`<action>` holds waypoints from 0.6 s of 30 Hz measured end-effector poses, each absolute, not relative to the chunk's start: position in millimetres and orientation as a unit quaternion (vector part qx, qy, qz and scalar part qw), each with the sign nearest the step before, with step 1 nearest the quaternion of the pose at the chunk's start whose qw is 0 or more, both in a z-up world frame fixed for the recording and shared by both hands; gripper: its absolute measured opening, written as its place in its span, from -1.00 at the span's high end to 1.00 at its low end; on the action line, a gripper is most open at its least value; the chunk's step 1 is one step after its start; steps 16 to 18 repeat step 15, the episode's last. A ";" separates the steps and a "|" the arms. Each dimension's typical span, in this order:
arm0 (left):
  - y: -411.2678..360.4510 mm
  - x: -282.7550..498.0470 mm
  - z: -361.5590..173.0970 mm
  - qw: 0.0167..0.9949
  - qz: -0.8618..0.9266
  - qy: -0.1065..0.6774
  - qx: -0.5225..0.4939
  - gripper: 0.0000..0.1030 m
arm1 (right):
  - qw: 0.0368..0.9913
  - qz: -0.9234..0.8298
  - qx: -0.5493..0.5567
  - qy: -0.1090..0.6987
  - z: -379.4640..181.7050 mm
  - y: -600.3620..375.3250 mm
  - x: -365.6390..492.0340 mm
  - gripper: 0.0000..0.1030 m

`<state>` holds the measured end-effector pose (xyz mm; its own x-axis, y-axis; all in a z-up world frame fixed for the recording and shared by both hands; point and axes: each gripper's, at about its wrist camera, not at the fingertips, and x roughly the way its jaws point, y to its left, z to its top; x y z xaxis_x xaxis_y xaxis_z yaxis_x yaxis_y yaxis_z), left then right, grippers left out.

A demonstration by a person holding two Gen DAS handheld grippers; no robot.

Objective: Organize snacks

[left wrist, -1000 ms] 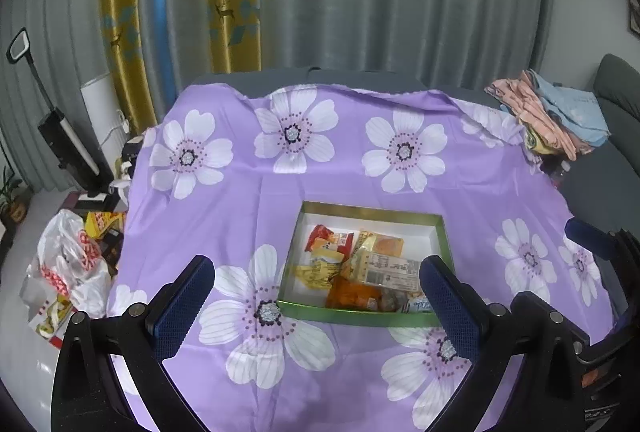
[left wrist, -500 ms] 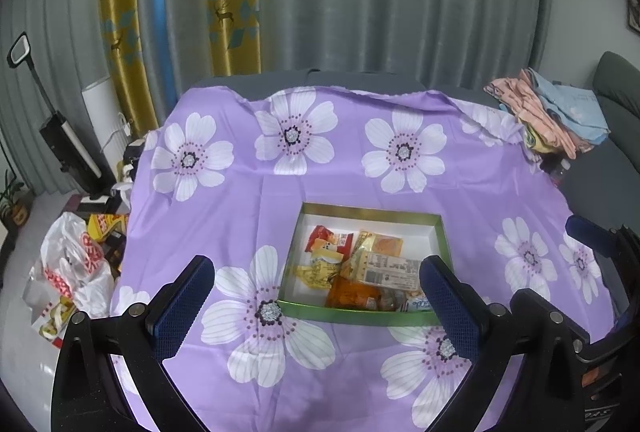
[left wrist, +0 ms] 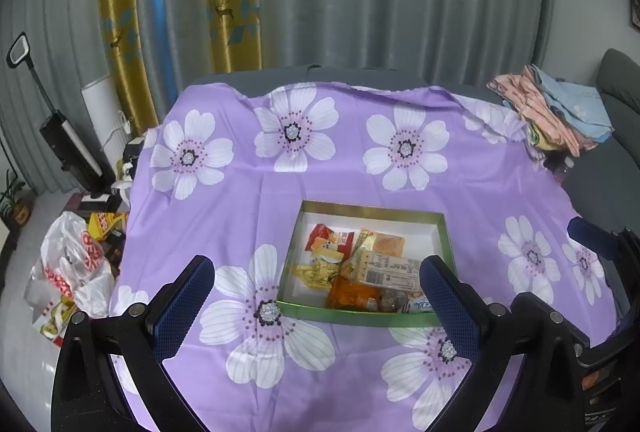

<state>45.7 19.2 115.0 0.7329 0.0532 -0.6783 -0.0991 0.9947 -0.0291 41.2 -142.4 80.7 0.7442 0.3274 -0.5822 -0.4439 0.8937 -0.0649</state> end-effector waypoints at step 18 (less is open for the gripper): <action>17.9 55.3 106.5 0.930 0.037 0.365 -0.028 -0.98 | 0.926 0.209 -0.103 0.296 75.6 -139.7 45.0 -1.00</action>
